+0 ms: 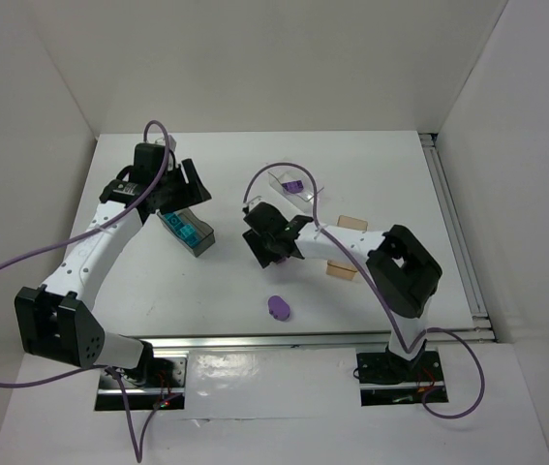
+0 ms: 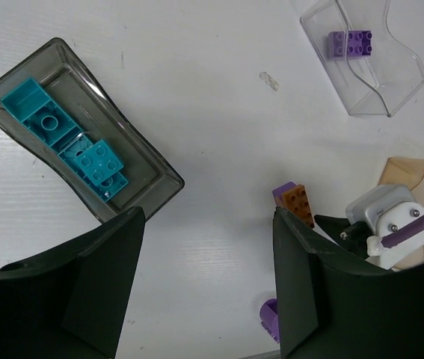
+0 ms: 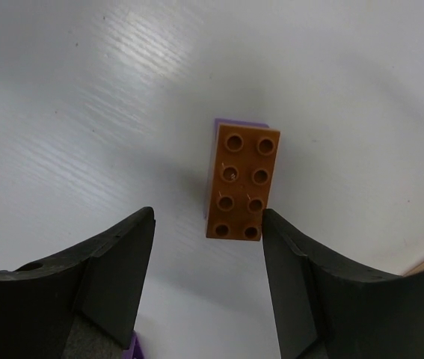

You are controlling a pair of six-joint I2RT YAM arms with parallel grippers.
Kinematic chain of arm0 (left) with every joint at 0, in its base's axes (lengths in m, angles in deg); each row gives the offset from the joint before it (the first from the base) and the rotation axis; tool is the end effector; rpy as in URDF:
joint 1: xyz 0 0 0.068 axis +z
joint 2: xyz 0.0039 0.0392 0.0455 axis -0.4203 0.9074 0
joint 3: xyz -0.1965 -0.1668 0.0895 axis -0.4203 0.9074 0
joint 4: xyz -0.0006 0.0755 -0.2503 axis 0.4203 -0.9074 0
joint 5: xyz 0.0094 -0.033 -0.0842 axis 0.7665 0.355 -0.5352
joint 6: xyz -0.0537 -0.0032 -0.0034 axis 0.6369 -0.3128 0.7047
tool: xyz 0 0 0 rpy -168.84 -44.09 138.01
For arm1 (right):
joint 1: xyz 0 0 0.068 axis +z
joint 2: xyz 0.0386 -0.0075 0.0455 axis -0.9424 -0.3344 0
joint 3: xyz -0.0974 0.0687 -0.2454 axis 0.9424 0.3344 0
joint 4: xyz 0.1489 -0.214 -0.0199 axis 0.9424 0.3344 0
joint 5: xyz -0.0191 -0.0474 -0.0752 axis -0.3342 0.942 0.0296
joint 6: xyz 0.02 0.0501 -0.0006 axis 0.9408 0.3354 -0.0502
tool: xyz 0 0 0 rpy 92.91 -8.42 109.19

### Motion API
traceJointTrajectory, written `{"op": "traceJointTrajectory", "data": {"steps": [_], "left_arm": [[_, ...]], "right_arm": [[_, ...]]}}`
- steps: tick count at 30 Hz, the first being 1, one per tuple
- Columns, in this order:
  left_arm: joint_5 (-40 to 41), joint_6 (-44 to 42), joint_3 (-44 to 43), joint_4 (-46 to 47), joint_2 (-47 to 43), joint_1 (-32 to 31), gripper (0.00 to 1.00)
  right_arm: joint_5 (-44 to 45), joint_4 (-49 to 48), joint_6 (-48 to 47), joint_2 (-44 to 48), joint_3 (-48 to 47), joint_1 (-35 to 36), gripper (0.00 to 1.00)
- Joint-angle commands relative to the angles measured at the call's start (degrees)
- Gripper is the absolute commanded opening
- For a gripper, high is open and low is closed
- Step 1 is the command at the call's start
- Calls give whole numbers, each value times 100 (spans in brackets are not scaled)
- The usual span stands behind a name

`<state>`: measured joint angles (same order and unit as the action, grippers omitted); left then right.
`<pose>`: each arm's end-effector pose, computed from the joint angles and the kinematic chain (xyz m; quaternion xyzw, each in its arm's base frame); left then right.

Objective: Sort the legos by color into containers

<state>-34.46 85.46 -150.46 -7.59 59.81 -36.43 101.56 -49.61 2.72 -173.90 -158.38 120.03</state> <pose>0.3009 -0.0622 0.3379 -0.1653 0.8884 -0.1700 0.3930 0.2570 0.2879 0.1897 -0.2938 0.9069 0.0313 0.3003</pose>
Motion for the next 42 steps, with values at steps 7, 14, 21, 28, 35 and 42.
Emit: {"op": "traceJointTrajectory", "data": {"steps": [7,14,21,28,35,42], "left_arm": [[-94,-201,91,172,-122,-20,75],[-94,-201,92,172,-122,-20,75],[-295,-306,197,225,-122,-20,79],[-1673,-763,486,646,-16,-20,83],[-4959,-834,1549,2631,45,-20,88],[-5947,-351,2087,4531,116,-530,89]], "right_arm": [[182,-8,276,-443,-509,-219,67],[182,-131,391,-444,-308,-271,63],[34,-236,496,-102,-141,-271,37],[-1389,-834,435,1110,588,-701,29],[-3680,-1089,382,2279,993,-1484,29],[-5430,-1774,865,2685,1283,-2064,29]]}}
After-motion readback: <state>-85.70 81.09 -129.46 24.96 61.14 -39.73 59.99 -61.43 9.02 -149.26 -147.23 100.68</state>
